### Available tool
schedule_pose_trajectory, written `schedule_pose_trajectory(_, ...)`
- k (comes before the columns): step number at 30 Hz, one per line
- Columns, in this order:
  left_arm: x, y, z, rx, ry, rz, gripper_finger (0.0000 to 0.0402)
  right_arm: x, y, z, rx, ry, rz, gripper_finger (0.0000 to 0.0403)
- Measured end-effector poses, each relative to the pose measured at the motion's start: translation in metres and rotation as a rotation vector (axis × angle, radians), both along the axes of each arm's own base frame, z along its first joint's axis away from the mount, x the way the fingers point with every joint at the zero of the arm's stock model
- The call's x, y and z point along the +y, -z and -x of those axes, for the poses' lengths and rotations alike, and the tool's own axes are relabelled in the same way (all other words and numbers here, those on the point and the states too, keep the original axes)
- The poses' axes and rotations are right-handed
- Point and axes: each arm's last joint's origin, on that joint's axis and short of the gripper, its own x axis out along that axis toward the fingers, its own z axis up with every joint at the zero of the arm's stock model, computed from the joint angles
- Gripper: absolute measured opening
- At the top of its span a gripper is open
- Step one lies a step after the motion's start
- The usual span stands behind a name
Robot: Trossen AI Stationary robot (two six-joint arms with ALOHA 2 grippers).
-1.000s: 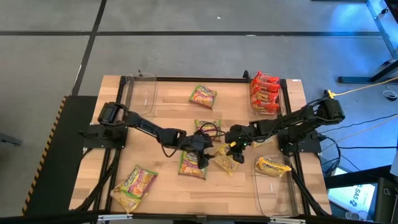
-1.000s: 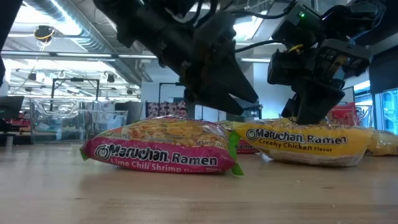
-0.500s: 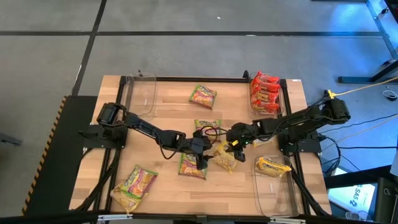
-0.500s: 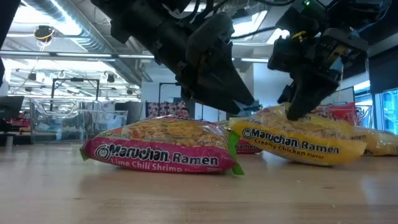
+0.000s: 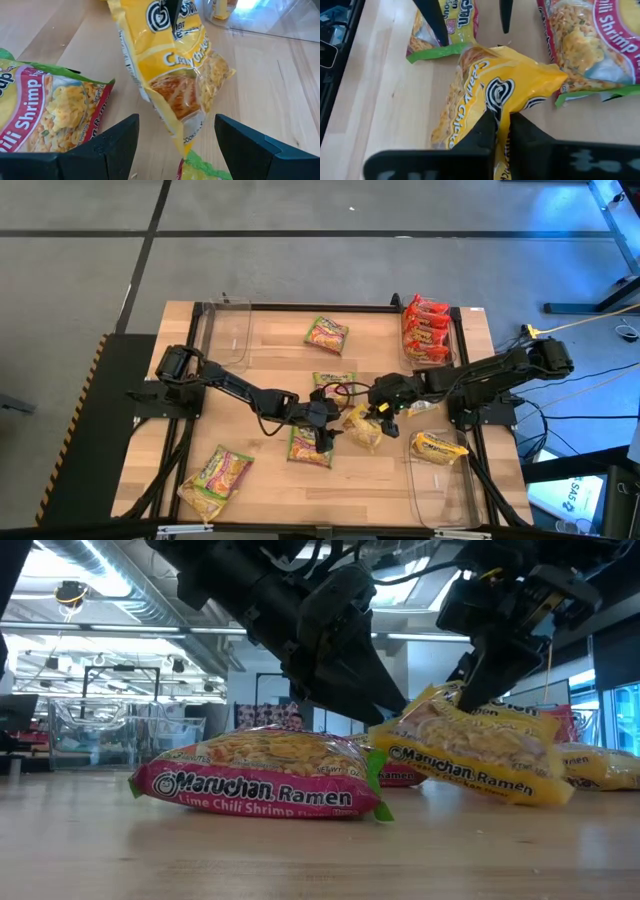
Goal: Sort Maruchan noodles
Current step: Put the yellow noodle pack into the bottom transparent bin
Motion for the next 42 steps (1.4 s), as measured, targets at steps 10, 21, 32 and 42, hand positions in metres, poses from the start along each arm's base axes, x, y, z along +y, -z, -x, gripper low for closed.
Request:
schedule_pose_trajectory(10, 0.0, 0.0, 0.0, 0.001, 0.0, -0.001, 0.0254, 0.001, -0.022, 0.003, -0.061, -0.012, 0.078, 0.0001)
schedule_pose_trajectory(21, 0.0, 0.0, 0.0, 0.001, -0.001, 0.001, 0.0254, 0.024, -0.043, 0.011, -0.018, -0.047, 0.196, 0.0)
schedule_pose_trajectory(32, 0.01, -0.003, -0.004, -0.048, -0.081, 0.034, 0.0262, 0.024, -0.041, 0.013, 0.012, -0.013, 0.23, 0.0)
schedule_pose_trajectory(42, 0.017, 0.002, -0.018, -0.173, -0.059, 0.1, 0.0301, 0.001, -0.027, 0.026, 0.238, 0.282, 0.235, 0.0133)
